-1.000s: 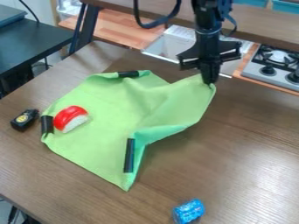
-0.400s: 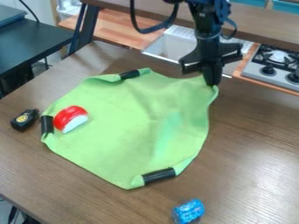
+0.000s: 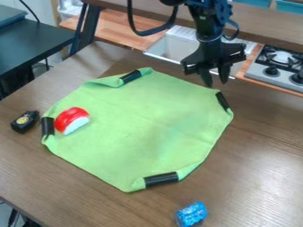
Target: Unfold the cloth from bottom left to top right
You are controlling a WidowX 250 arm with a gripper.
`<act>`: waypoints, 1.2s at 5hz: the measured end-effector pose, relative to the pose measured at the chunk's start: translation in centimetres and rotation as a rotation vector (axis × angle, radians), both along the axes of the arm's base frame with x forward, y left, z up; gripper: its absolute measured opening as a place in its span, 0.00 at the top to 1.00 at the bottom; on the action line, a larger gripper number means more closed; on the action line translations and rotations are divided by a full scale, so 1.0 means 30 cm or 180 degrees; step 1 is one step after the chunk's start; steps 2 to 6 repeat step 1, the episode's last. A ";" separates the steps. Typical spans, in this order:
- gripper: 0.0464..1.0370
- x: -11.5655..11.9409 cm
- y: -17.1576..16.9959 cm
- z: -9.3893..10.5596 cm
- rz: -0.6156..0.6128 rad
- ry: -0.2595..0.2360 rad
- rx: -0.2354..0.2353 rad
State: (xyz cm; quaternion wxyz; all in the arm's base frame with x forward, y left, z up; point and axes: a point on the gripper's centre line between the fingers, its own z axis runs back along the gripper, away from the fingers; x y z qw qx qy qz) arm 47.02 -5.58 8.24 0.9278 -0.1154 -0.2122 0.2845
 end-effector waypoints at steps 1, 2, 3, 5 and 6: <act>0.27 0.001 -0.015 -0.020 -0.0072 -0.0085 -0.0074; 0.27 0.001 -0.015 -0.020 -0.0072 -0.0085 -0.0074; 0.27 0.001 -0.015 -0.020 -0.0072 -0.0085 -0.0074; 0.27 0.001 -0.015 -0.020 -0.0072 -0.0085 -0.0074; 0.27 0.001 -0.015 -0.020 -0.0072 -0.0085 -0.0074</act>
